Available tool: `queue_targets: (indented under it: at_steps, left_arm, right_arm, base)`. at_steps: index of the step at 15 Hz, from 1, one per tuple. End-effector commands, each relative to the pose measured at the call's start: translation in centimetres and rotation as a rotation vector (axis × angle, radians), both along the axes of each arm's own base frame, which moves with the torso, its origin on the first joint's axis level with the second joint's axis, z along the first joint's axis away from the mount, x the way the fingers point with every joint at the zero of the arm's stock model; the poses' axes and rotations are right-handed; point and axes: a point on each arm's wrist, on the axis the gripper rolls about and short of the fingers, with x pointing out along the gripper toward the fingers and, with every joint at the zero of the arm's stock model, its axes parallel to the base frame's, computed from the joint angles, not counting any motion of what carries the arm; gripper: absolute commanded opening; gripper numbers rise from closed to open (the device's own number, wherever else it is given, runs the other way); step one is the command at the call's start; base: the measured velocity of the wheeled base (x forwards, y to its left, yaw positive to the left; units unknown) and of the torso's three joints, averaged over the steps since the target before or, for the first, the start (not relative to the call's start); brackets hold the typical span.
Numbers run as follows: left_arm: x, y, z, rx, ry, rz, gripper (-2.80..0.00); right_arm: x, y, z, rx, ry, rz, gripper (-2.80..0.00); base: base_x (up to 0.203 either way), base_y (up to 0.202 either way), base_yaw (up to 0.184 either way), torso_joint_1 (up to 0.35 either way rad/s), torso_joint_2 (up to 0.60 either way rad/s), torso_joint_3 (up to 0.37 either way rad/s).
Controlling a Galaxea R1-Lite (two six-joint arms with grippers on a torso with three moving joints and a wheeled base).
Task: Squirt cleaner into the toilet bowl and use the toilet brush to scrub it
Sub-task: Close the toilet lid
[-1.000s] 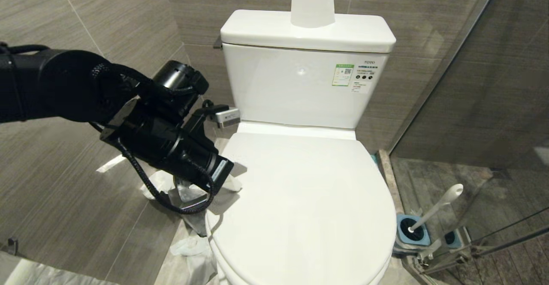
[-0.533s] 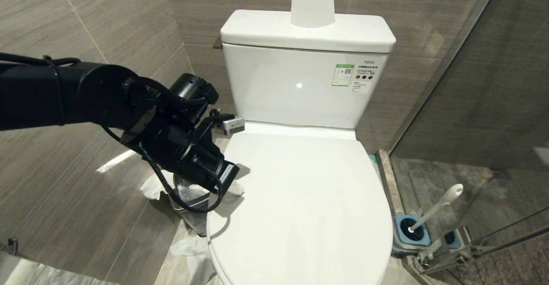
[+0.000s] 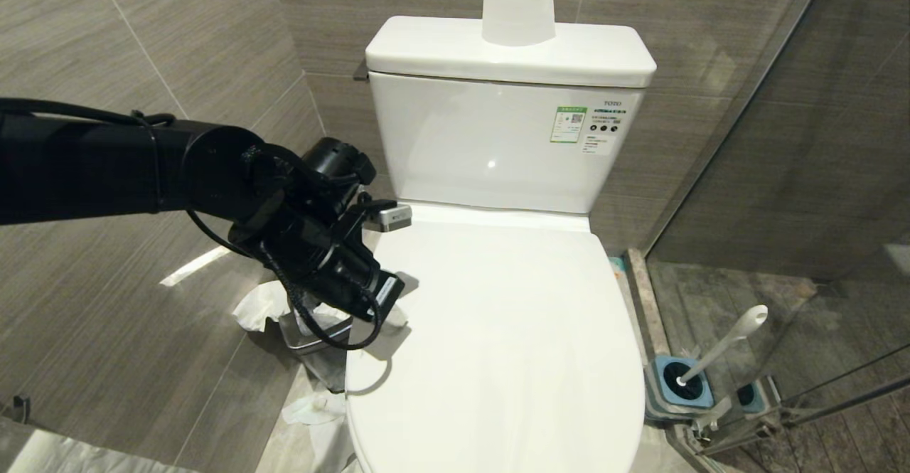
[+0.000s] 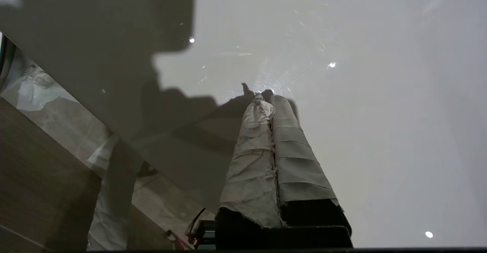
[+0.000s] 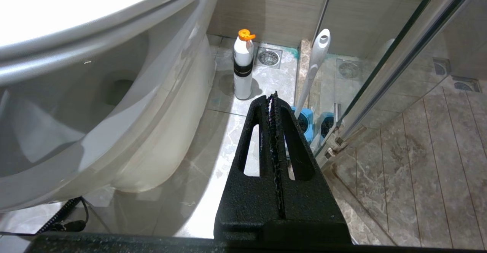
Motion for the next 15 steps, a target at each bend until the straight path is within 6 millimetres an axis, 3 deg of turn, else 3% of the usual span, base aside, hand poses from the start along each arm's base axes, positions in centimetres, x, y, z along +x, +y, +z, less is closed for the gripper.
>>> queue_targets:
  at_steps: [1, 15]
  left_arm:
    - [0.7, -0.4, -1.3, 0.011, 0.045, 0.024, -2.80]
    - [4.4, -2.7, -6.1, 0.050, 0.113, 0.278, -2.80]
  right_arm:
    - [0.0, 0.0, 0.0, 0.000, 0.001, 0.001, -2.80]
    - [0.0, 0.0, 0.0, 0.000, 0.001, 0.001, -2.80]
  base:
    - [0.000, 0.000, 0.000, 0.000, 0.00, 0.000]
    - [0.000, 0.000, 0.000, 0.000, 0.00, 0.000]
